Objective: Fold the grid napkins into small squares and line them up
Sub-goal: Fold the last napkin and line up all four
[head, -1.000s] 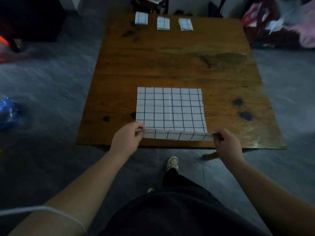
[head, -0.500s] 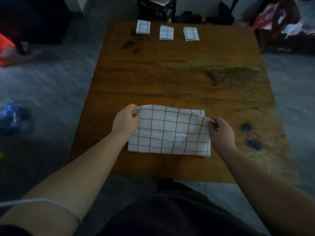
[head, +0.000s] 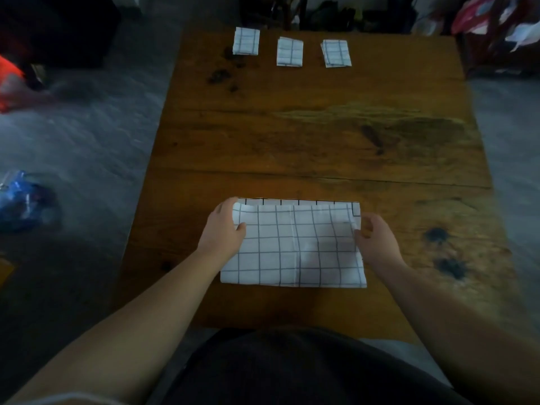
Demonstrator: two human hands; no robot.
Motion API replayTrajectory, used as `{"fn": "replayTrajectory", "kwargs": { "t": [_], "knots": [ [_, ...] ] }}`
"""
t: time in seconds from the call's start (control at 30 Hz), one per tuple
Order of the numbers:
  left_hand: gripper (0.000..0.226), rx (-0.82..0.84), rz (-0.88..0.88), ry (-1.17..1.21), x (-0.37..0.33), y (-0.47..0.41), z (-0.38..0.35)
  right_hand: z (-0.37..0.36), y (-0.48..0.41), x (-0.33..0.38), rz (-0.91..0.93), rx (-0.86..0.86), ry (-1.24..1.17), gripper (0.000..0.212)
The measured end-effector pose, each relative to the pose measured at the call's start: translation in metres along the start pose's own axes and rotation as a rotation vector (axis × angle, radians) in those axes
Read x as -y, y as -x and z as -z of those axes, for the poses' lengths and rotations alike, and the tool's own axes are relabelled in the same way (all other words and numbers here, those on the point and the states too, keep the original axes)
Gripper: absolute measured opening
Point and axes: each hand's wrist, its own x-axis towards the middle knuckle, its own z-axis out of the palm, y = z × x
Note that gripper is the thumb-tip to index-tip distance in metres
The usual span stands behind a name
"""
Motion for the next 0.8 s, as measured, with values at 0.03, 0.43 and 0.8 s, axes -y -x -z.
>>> {"fn": "replayTrajectory", "kwargs": {
  "t": [0.03, 0.43, 0.8],
  "knots": [
    [0.067, 0.006, -0.042, -0.023, 0.0, 0.004, 0.001, -0.004, 0.009, -0.001, 0.011, 0.008, 0.025, 0.051],
    [0.035, 0.354, -0.498, -0.207, 0.012, 0.086, -0.009, -0.086, 0.129, -0.019, 0.226, 0.174, 0.283, 0.044],
    [0.065, 0.433, -0.477, -0.52, 0.043, 0.113, -0.047, -0.099, 0.134, -0.032, 0.398, 0.265, 0.677, 0.063]
  ]
}}
